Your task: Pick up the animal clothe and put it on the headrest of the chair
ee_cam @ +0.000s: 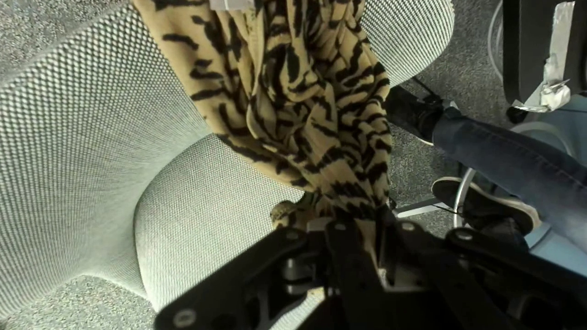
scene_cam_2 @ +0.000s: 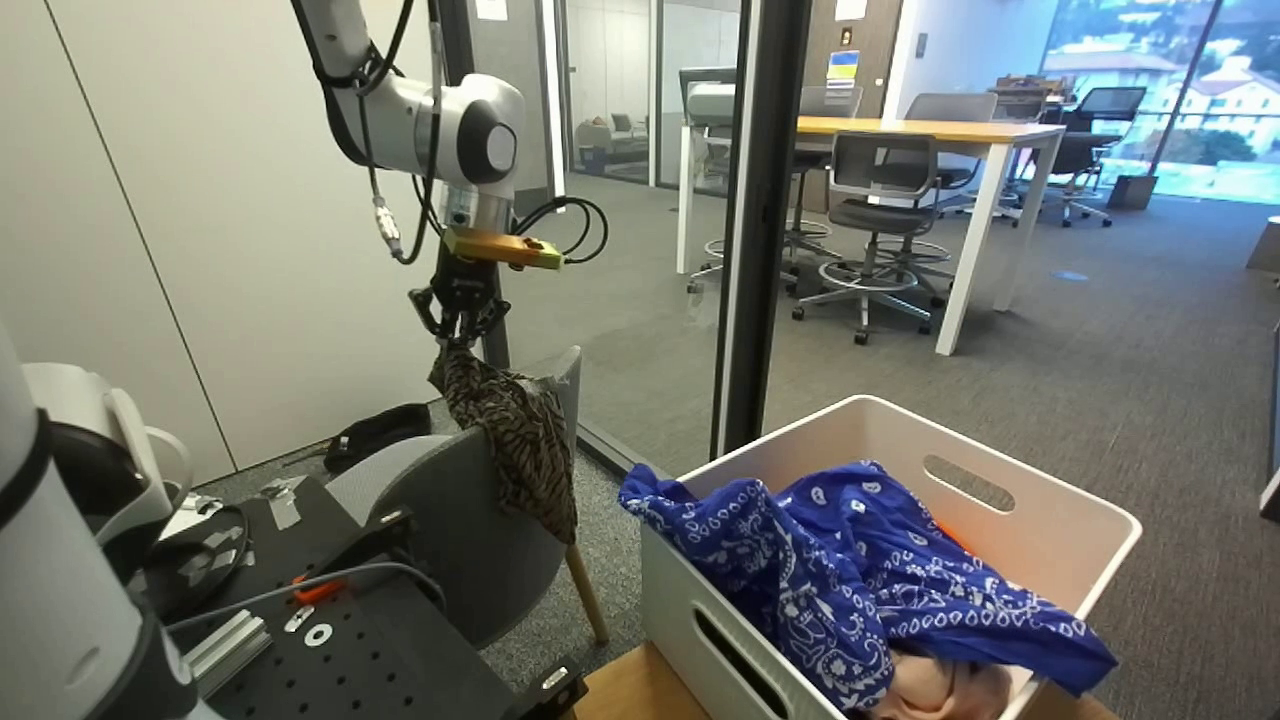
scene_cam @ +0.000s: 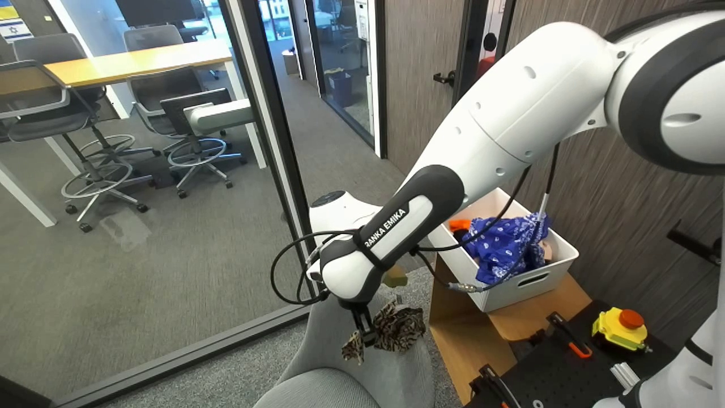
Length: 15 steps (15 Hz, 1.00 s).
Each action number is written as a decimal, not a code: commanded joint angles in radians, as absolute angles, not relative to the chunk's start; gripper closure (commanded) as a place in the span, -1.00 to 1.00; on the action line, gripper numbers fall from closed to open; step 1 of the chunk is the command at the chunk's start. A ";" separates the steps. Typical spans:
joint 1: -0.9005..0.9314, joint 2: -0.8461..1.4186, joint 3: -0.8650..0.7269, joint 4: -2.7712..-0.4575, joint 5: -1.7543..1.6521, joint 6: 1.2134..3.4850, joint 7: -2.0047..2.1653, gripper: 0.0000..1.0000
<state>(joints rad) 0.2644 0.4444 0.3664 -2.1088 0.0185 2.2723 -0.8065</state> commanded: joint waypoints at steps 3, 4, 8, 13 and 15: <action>0.253 0.438 0.383 -2.085 0.033 2.256 -0.799 -0.27; 0.254 0.430 0.383 -2.088 0.032 2.256 -0.795 -0.41; 0.260 0.366 0.357 -2.116 0.012 2.220 -0.706 -0.98; 0.239 0.136 0.320 -2.223 0.013 2.137 -0.489 -1.00; 0.228 0.022 0.305 -2.274 0.017 2.094 -0.417 -1.00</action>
